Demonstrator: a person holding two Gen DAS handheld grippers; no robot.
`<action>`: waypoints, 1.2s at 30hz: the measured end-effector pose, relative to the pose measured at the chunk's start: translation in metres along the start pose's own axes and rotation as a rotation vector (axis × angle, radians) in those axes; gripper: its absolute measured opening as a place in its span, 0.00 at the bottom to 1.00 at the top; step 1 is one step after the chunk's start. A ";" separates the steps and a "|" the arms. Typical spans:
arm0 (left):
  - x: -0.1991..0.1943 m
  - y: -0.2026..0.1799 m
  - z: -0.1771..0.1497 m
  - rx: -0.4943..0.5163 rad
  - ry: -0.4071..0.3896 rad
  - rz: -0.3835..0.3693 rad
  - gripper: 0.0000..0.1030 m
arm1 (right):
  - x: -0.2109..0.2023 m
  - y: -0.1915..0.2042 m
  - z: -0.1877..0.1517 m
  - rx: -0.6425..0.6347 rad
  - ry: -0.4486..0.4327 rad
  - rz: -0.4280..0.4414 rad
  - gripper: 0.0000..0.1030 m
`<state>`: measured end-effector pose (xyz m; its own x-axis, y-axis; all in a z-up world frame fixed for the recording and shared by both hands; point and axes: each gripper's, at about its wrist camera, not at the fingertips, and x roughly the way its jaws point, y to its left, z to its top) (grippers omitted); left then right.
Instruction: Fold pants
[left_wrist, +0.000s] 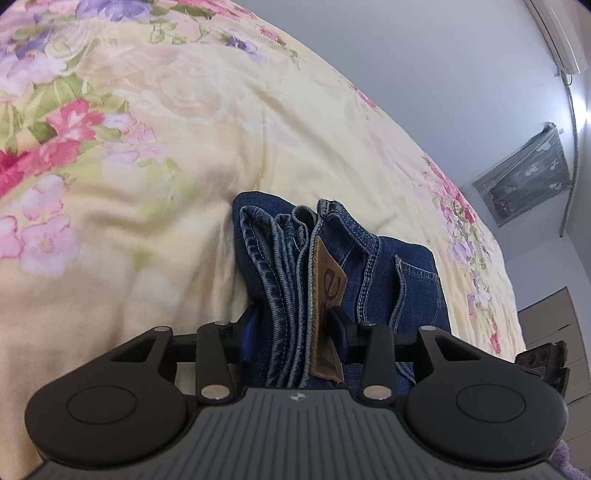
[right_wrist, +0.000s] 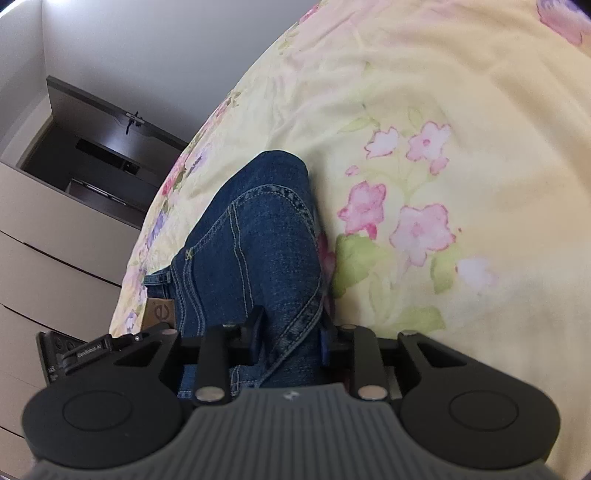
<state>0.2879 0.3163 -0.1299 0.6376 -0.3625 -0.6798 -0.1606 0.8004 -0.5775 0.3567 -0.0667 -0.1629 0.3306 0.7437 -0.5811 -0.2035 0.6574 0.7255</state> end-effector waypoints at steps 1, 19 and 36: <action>-0.007 -0.007 -0.001 0.031 -0.011 0.033 0.45 | -0.006 0.006 -0.001 -0.042 -0.012 -0.034 0.26; -0.057 -0.060 -0.095 0.213 -0.147 0.280 0.39 | -0.081 0.084 -0.120 -0.573 -0.187 -0.342 0.19; -0.110 -0.173 -0.138 0.370 -0.378 0.431 0.53 | -0.151 0.145 -0.138 -0.638 -0.339 -0.348 0.32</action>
<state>0.1413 0.1512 -0.0177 0.8046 0.1630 -0.5711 -0.2340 0.9708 -0.0526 0.1498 -0.0664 -0.0208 0.7131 0.4729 -0.5176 -0.4909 0.8638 0.1129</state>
